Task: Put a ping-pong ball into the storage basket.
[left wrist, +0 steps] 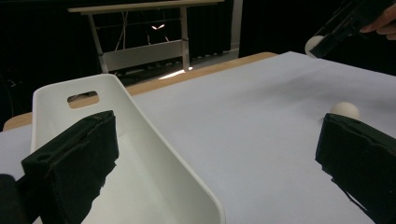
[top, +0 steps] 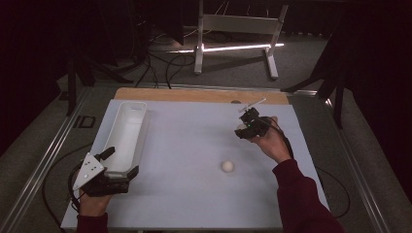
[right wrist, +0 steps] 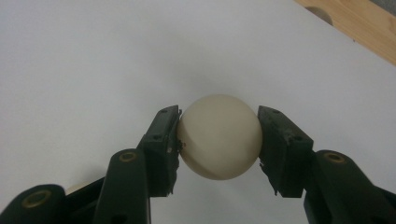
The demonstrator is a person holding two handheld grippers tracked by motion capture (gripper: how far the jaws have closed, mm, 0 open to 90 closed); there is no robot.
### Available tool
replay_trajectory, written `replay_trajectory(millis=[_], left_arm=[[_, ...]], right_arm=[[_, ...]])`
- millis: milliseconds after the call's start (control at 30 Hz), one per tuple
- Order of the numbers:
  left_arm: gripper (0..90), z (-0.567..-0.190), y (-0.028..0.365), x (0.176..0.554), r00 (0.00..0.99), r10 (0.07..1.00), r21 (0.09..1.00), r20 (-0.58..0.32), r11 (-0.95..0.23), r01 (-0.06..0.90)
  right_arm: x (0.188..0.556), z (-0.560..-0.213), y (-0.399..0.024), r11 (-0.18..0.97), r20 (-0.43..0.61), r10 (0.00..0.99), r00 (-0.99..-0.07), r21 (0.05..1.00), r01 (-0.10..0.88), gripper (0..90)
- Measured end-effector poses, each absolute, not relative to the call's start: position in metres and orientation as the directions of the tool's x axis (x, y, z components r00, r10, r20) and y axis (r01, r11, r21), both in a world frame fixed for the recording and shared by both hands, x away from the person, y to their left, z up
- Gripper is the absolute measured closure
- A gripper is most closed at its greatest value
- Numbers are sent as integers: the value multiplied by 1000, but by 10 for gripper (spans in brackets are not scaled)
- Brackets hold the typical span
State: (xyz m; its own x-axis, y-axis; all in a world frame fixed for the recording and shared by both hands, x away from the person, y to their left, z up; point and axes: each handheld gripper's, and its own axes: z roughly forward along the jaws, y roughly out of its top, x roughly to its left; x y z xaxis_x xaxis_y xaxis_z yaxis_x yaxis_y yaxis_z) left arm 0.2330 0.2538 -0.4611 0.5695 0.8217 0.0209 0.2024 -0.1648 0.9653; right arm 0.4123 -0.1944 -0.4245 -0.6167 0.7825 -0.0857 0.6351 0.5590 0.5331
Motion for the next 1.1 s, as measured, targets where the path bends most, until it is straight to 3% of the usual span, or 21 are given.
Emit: replay_trajectory(millis=[1100], left_arm=[[1, -461, 254, 233, 569, 822, 965, 19, -164, 204]], right_arm=[[404, -403, -172, 579, -75, 745, -663, 567, 586, 502]])
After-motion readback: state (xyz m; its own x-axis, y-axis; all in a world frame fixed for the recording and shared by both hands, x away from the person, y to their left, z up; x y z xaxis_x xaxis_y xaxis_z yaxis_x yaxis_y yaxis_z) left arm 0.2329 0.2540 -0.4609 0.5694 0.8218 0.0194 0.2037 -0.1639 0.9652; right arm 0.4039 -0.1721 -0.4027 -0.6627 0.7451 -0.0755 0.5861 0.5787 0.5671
